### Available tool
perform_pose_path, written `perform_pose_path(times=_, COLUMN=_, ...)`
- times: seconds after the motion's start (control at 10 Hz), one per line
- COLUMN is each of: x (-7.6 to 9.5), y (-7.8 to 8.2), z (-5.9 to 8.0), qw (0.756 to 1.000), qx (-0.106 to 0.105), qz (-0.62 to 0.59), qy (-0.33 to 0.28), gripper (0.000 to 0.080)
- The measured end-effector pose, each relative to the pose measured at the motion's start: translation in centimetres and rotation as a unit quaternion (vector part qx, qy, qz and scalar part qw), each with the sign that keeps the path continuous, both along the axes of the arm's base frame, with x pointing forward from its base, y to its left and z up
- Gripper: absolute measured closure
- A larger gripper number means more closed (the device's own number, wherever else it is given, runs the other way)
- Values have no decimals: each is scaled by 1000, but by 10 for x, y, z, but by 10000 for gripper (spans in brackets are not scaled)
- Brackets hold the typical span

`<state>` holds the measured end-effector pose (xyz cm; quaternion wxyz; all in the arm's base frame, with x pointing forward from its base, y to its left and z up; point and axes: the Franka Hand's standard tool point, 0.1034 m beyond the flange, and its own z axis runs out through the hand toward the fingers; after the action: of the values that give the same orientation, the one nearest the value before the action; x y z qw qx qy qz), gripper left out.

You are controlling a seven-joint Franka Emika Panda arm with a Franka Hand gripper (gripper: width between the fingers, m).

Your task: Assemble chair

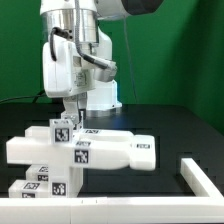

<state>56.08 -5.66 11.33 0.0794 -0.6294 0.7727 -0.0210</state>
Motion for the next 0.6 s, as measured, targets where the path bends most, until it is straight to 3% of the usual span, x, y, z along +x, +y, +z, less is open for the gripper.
perform_pose_path(times=0.1, x=0, y=0, z=0, qw=1000, qx=0, qz=0, qy=0, gripper=318)
perform_pose_path(times=0.2, x=0, y=0, z=0, qw=1000, qx=0, qz=0, qy=0, gripper=188)
perform_pose_path(times=0.4, x=0, y=1, z=1, qw=1000, qx=1, qz=5, qy=2, gripper=162)
perform_pose_path(times=0.5, x=-1, y=6, z=11, qw=1000, qx=17, qz=19, qy=6, gripper=162)
perform_pose_path(times=0.6, x=1, y=8, z=33, qw=999, qx=33, qz=26, qy=-6, gripper=151)
